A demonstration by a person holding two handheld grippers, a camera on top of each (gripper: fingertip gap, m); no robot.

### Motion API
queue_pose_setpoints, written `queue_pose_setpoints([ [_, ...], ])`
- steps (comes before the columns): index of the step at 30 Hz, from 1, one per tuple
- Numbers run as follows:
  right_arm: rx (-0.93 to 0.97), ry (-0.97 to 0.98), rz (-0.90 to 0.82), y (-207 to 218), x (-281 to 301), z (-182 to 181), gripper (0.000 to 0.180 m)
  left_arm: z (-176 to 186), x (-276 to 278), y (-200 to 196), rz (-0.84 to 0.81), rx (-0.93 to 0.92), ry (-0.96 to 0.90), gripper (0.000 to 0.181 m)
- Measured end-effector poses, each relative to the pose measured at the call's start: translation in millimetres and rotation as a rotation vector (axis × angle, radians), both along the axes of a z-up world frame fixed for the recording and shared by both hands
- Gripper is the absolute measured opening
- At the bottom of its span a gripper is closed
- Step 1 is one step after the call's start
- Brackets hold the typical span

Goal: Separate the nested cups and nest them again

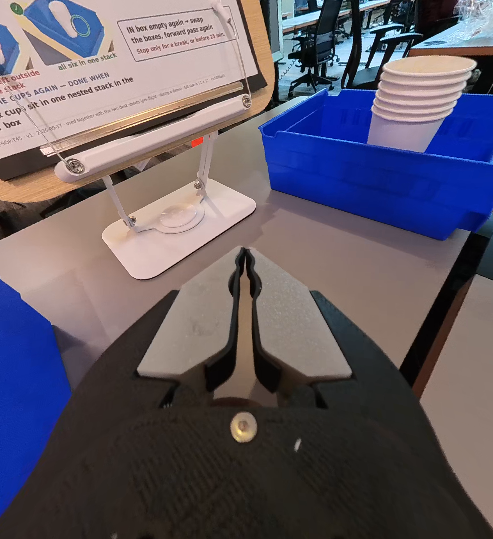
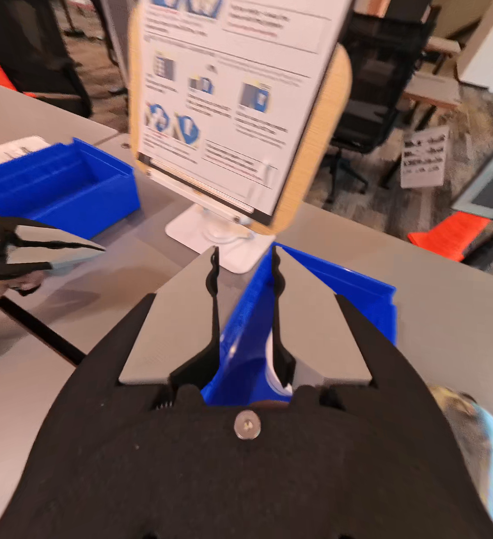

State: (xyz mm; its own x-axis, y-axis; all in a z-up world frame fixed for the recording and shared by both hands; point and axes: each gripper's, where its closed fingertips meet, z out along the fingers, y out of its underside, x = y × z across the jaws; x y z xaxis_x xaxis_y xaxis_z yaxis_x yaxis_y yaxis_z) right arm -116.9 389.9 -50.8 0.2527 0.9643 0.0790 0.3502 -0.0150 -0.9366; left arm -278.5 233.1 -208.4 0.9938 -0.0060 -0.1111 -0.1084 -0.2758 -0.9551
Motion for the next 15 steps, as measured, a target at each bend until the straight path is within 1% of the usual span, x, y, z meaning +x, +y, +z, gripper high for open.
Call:
queue_pose_setpoints([
  [2, 0.019, 0.029, 0.057, -26, -18, -5, 0.037, -2, -2, 0, 0.011, -0.008, -0.003, 0.002],
  [4, 0.015, 0.040, 0.114, -51, -36, -18, 0.038, -5, -4, 1, 0.021, -0.019, -0.012, 0.005],
  [8, -0.055, 0.045, 0.194, -87, -72, -63, 0.040, -8, -9, 1, 0.041, -0.032, -0.034, 0.009],
  [12, -0.175, 0.078, 0.251, -109, -106, -112, 0.047, -9, -14, -1, 0.059, -0.036, -0.039, 0.012],
  [15, -0.187, 0.081, 0.222, -106, -124, -149, 0.047, -7, -16, -1, 0.065, -0.030, -0.041, 0.012],
])
